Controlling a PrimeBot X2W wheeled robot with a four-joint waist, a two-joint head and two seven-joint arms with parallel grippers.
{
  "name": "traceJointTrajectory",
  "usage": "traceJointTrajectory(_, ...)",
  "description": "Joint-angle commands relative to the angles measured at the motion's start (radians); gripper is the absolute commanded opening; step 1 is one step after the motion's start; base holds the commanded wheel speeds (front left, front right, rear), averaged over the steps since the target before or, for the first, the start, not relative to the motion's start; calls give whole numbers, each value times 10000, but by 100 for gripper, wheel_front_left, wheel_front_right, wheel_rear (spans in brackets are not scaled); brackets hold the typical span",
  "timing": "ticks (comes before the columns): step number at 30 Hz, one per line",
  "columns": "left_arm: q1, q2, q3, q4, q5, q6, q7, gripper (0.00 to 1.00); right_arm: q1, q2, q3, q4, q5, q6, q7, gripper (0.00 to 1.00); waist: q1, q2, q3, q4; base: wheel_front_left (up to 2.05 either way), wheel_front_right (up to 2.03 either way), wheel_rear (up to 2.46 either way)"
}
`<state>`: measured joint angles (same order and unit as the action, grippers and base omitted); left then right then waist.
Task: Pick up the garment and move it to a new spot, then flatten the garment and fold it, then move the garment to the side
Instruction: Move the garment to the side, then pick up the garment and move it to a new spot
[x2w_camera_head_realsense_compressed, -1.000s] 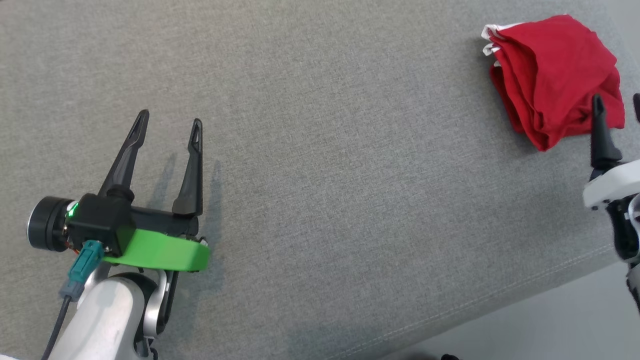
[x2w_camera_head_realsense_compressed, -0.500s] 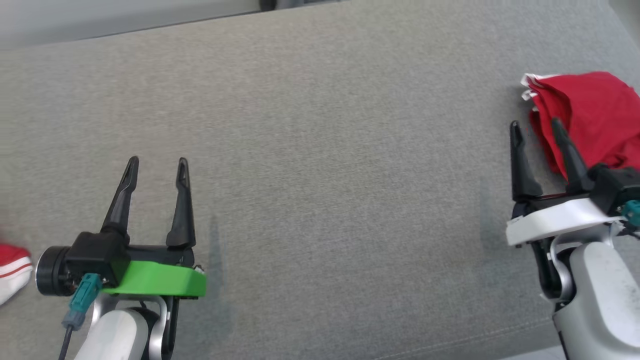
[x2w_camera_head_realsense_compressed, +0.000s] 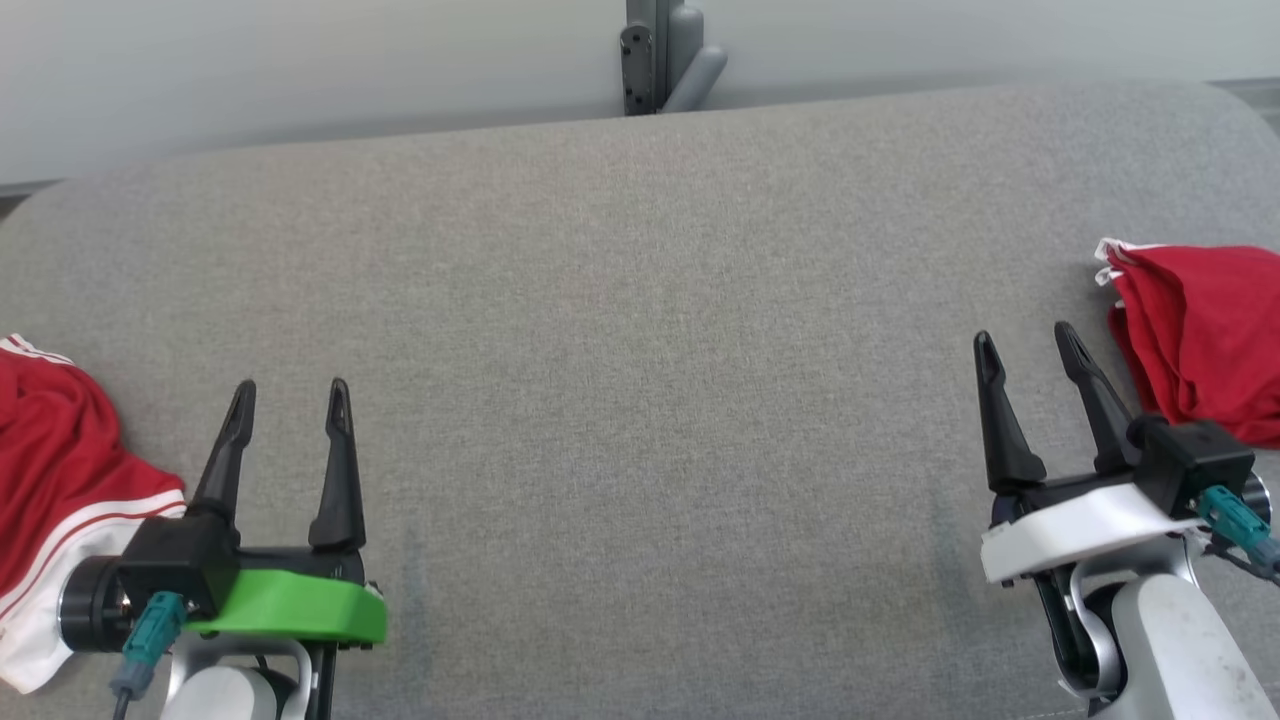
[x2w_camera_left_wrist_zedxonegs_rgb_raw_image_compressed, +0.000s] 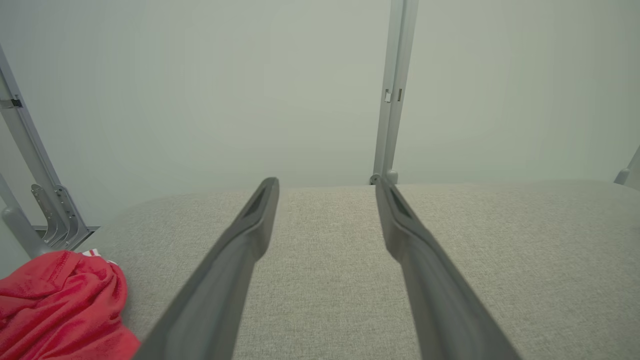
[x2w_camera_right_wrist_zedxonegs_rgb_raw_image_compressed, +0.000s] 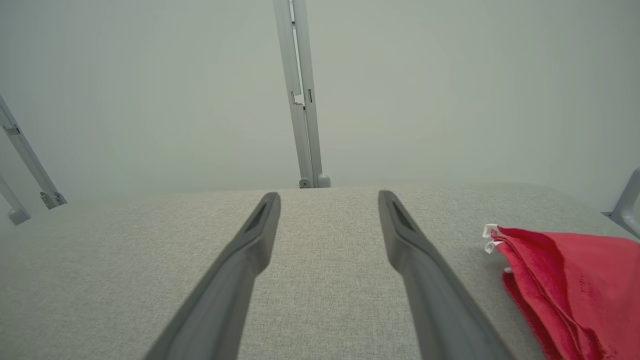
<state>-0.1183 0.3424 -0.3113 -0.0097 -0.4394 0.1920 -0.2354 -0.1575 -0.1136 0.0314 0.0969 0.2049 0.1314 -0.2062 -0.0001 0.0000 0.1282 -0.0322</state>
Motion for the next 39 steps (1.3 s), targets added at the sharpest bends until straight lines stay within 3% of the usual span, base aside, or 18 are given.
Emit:
traceJointTrajectory(1,241,93,-37,40,-20,-69,-27,100,285,7,-87,-107,-50,-15,63,100,1,0,-398,146,0,0,0)
traceJointTrajectory(14,937,321,-294,187,-170,-184,168,100,1555,138,-611,-676,-180,-15,418,100,1,0,-1094,91,0,0,0)
traceJointTrajectory(39,774,350,-371,268,-383,-125,262,100,1807,288,-759,-873,-236,-15,493,100,1,0,-1172,228,0,0,0)
